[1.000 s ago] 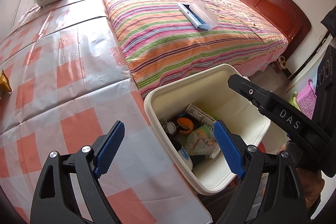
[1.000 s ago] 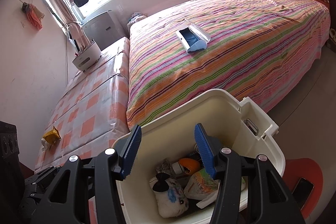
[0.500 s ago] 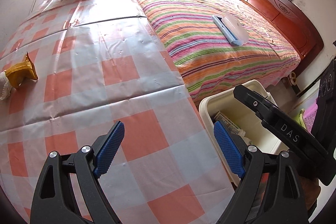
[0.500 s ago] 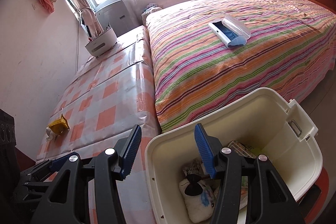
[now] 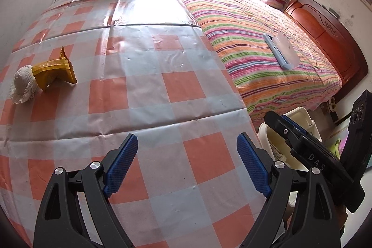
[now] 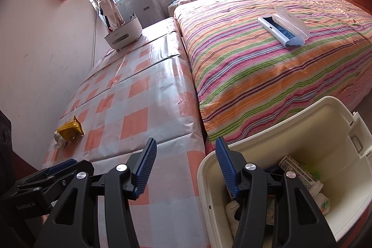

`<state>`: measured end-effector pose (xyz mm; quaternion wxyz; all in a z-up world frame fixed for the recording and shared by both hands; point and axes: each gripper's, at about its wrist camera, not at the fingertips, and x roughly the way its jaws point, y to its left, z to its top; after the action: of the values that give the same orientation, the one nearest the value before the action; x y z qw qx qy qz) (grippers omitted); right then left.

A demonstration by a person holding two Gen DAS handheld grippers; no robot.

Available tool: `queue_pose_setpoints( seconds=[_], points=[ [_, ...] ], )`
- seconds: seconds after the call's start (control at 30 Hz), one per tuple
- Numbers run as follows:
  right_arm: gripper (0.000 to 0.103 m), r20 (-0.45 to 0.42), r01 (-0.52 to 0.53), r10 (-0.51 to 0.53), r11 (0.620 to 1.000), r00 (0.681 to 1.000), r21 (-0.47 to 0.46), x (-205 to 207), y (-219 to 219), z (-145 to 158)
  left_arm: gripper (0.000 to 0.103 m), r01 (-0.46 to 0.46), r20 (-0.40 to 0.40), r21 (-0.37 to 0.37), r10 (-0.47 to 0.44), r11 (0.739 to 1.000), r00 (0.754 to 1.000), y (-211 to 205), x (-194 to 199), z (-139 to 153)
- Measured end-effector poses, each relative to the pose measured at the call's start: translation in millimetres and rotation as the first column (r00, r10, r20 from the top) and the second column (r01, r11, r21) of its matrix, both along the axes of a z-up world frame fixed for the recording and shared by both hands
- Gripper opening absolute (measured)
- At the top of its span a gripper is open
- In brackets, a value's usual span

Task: Collect trash
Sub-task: 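Move both tools back over the table toward the hat and wrapper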

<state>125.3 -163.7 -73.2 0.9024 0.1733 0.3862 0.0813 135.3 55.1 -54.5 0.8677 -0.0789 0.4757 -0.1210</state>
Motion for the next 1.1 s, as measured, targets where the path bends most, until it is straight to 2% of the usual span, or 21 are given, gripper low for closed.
queue_pose_setpoints(
  seconds=[0.67,0.8,1.1],
  points=[
    [0.052,0.001,-0.141,0.141,0.99,0.99,-0.012,20.9,58.4,-2.2,0.086,-0.104,-0.015,0.036,0.105,0.994,0.994,67.7,9.1,-4.7],
    [0.058,0.012,-0.179,0.179,0.984,0.984,-0.012,24.3,71.5,-0.8,0.086,-0.12,-0.018,0.044,0.121,0.992,0.993,77.9,9.8,-6.8],
    [0.059,0.038,-0.265,0.267,0.963,0.963,-0.046,36.1,109.0,5.5,0.086,-0.178,-0.021,0.055,0.179,0.983,0.984,111.3,11.2,-7.6]
  ],
)
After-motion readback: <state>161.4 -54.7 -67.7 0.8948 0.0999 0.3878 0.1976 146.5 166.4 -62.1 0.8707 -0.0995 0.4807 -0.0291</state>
